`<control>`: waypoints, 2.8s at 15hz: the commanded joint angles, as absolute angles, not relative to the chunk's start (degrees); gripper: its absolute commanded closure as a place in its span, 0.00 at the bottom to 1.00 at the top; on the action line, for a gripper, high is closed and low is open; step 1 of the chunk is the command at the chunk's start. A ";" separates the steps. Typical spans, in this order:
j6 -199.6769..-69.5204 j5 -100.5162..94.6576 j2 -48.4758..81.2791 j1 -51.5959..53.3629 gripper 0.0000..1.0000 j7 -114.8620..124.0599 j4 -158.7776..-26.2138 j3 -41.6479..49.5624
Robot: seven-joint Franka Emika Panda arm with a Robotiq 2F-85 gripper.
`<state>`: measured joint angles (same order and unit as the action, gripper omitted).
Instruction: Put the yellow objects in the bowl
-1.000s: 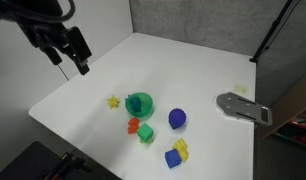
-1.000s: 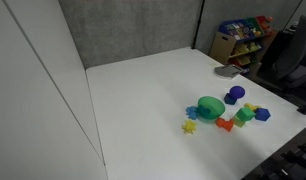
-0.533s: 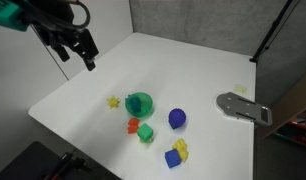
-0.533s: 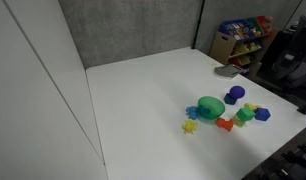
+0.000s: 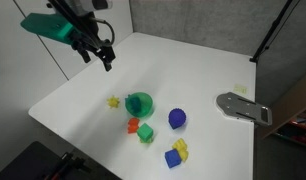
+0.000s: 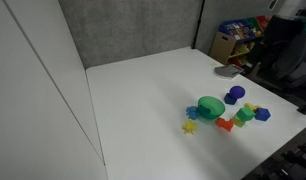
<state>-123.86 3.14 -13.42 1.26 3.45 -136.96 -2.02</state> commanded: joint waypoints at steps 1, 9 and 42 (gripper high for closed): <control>-125.97 3.52 -4.65 1.12 0.00 6.67 -131.56 -2.15; -131.99 -0.84 9.50 2.68 0.00 14.43 -127.85 -2.08; -149.99 0.34 43.41 19.61 0.27 29.39 -110.82 2.68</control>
